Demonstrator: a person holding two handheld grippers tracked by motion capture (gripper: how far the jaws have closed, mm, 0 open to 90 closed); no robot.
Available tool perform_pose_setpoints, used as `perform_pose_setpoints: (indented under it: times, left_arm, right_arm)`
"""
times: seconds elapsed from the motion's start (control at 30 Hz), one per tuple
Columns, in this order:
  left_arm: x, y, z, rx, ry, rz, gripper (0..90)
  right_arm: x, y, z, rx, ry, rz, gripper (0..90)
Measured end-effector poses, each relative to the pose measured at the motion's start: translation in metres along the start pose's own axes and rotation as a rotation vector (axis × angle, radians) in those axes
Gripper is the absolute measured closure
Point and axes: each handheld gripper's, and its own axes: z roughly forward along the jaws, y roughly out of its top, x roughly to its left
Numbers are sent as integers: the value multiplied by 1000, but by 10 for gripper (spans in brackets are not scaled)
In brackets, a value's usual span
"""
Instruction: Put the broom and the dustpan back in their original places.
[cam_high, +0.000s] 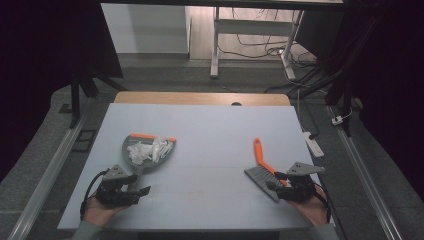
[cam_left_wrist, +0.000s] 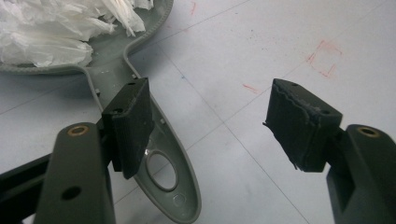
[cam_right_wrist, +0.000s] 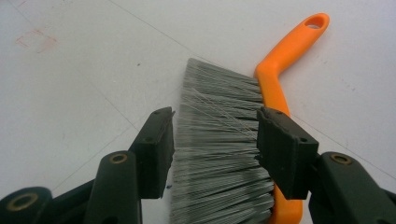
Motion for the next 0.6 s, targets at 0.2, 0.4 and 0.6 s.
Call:
perform_pose_setpoints:
  times: [0.2,0.4,0.6]
  left_arm:
    - [1,0,0,1,1,-1,322]
    - [1,0,0,-3,3,-8,322]
    - [2,0,-1,-4,5,-8,321]
  right_arm:
    - [0,1,0,-2,-6,-3,464]
    - [1,1,0,0,-10,-6,465]
    - [1,2,-1,-5,-9,-5,465]
